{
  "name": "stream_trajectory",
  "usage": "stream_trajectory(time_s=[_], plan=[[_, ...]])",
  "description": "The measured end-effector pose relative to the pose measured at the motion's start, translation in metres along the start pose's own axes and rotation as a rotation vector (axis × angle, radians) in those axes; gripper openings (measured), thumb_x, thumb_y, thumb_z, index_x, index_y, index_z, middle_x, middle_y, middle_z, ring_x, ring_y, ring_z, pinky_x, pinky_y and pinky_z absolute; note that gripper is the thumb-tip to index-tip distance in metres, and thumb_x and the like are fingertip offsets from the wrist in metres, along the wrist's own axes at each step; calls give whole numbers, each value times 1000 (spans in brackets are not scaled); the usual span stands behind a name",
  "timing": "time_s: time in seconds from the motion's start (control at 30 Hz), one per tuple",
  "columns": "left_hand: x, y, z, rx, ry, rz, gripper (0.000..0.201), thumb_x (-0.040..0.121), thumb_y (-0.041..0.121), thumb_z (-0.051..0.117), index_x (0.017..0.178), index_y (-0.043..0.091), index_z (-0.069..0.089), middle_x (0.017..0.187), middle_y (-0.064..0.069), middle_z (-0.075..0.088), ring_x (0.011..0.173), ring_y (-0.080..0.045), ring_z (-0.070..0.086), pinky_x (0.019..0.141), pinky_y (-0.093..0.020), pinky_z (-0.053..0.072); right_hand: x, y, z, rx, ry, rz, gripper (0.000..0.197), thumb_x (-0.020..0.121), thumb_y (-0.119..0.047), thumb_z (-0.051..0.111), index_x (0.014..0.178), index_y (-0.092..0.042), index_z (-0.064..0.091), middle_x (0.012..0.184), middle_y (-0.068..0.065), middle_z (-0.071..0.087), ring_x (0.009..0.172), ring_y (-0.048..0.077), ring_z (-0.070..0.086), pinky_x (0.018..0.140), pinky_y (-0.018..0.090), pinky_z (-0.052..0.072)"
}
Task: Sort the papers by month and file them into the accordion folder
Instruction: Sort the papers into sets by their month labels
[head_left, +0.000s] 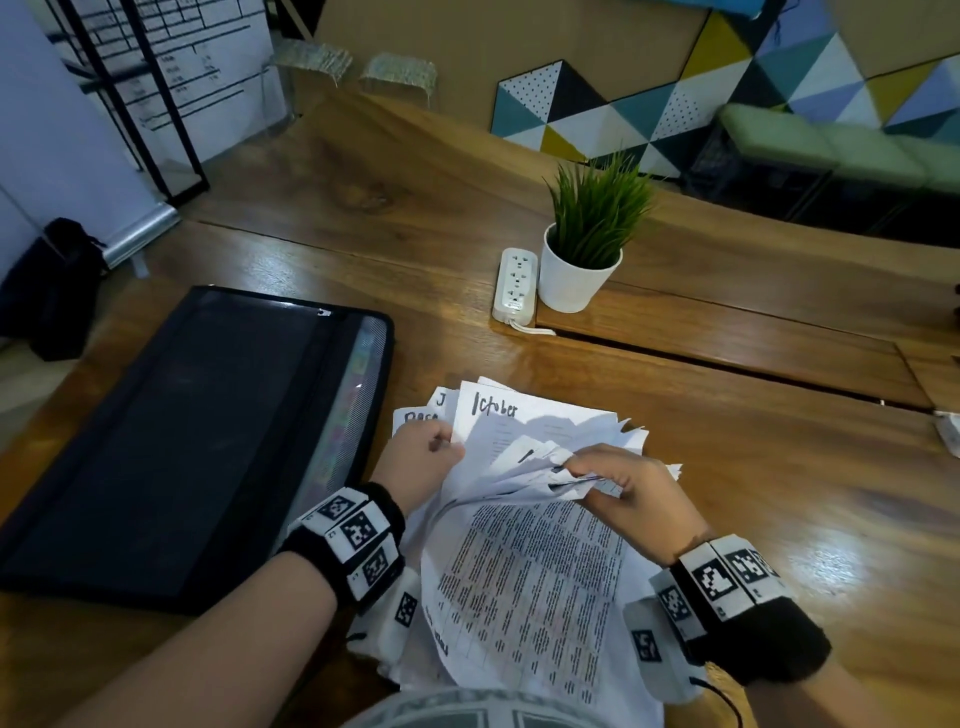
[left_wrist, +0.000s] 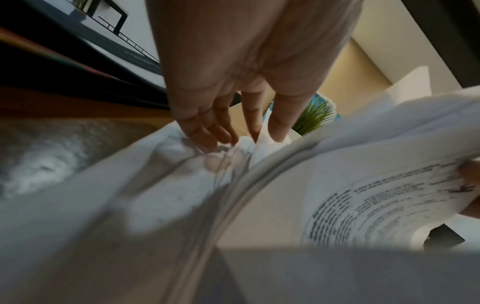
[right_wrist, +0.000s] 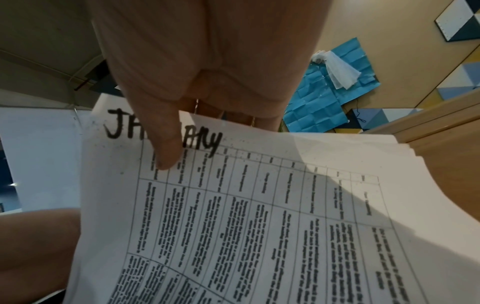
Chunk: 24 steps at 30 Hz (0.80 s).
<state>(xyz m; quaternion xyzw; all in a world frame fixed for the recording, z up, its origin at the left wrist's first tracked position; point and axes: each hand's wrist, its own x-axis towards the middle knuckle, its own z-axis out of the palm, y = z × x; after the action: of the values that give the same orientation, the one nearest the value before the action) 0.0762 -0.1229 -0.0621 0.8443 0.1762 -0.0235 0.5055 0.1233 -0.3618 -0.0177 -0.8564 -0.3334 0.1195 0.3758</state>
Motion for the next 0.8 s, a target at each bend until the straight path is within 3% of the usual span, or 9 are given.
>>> stream_trajectory(time_s=[0.1,0.17,0.23,0.3,0.4,0.53,0.7,0.77,0.8], plan=[[1,4,2,-25,105,44,13,84,10,63,72,13,59,79,7,57,79,-8,54,76,-23,42,-2,-2,0,-1,43,-16,36,75,5,68,89,-28,68,111,-12,61,101,-4,57,91,17,44],[-1,6,3,-147,-12,61,14,87,10,62,76,17,58,73,7,58,72,-9,54,75,-26,43,-2,-4,-1,-13,63,-24,44,74,7,67,86,-35,63,127,-12,52,108,-7,52,91,10,40],[-5,8,4,-218,-162,71,8,87,18,62,81,17,57,65,-8,60,66,-14,53,72,-32,44,-1,-6,-2,-30,58,-35,41,74,7,68,88,-31,66,138,-12,41,108,-8,53,91,7,38],[-9,9,3,-286,-175,31,10,81,24,63,90,19,62,75,-20,68,72,-26,60,77,-40,50,2,-7,-3,-53,35,-41,32,75,5,69,92,-23,70,144,-13,34,106,-6,56,93,10,41],[-12,10,3,-373,-90,-25,18,82,2,67,87,20,67,74,-8,72,77,-30,64,82,-40,52,6,-8,-2,-97,5,-61,33,75,5,69,93,-22,70,140,-21,36,113,-1,53,95,16,41],[-12,10,1,-432,-75,-24,25,74,-12,70,88,8,68,75,-12,63,72,-21,58,75,-32,51,9,-8,1,-136,19,-92,34,73,6,69,92,-22,71,133,-22,41,119,-2,46,95,4,34],[-11,10,1,-531,-86,-73,4,80,1,70,77,-1,69,66,-8,60,62,-14,53,59,-19,47,6,-6,4,-148,33,-88,33,71,8,67,89,-19,70,133,-14,46,108,-4,51,89,0,34],[-9,8,1,-555,-69,-100,9,84,5,67,75,3,69,71,-11,65,68,-16,59,67,-28,52,2,-5,3,-140,39,-76,31,71,7,66,88,-19,70,127,-11,52,104,-2,53,87,7,41],[-8,7,1,-559,-60,-116,8,85,5,67,77,2,69,80,-17,67,74,-20,61,73,-35,52,1,-5,3,-142,42,-69,30,72,4,66,89,-19,70,121,-11,57,103,1,56,89,16,46]])
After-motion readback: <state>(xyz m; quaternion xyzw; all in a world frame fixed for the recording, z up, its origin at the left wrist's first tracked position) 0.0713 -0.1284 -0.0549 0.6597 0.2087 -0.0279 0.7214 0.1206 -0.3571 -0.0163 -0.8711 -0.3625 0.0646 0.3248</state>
